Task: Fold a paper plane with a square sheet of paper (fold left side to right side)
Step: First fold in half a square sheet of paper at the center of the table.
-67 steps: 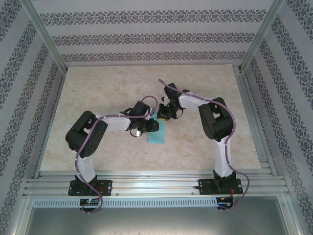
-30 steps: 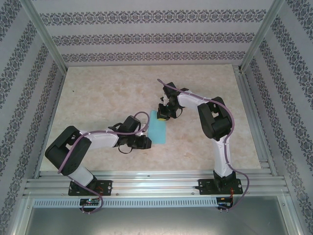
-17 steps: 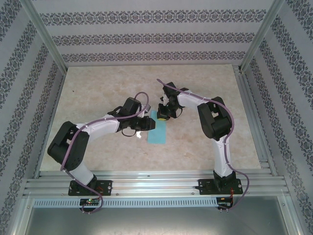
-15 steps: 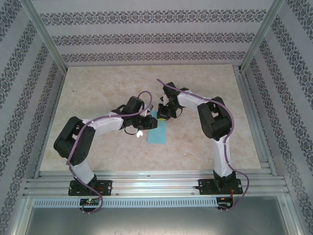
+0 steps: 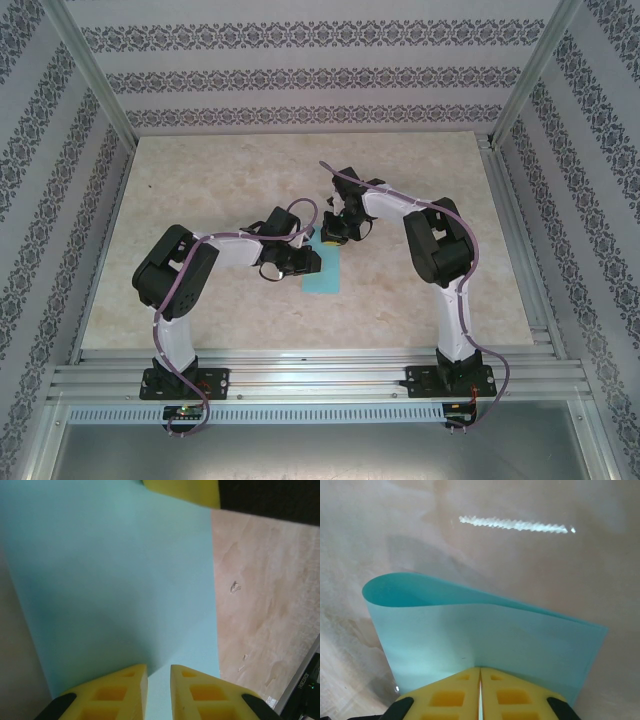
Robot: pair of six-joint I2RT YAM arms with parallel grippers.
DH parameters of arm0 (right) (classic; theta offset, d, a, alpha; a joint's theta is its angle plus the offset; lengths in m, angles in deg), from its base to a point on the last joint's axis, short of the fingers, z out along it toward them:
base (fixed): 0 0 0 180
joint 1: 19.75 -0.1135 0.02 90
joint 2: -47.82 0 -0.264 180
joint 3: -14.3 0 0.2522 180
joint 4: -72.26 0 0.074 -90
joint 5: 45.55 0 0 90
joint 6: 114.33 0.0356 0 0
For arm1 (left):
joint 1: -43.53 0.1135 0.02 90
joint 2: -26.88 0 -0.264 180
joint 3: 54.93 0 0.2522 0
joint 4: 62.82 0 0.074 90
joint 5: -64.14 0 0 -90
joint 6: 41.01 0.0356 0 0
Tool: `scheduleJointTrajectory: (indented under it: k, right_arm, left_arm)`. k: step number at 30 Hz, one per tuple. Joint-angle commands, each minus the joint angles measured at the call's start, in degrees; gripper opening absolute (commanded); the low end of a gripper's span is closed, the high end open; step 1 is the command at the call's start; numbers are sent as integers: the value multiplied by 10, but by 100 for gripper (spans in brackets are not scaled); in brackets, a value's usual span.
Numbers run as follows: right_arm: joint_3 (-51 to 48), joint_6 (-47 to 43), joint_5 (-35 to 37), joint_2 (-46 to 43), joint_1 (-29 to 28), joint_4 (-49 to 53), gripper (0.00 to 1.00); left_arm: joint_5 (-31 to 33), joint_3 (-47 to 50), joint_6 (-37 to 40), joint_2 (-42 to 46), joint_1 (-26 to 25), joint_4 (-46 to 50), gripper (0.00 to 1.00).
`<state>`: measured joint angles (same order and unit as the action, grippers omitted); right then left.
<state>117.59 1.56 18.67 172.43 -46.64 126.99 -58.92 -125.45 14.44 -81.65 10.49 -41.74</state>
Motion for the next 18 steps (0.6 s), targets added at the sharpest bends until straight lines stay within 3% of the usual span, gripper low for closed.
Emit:
scheduleJointTrajectory:
  k: [1,12,18]
  right_arm:
    - [2,-3,26,-64,8,2,12]
    - [-287,156,-24,-233,-39,-182,7]
    - [-328,186,-21,-238,-69,-214,5]
  left_arm:
    - [24,31,12,-16,-6,-2,19]
    - [38,38,8,-14,-12,5,19]
    - [43,35,4,-13,-13,9,19]
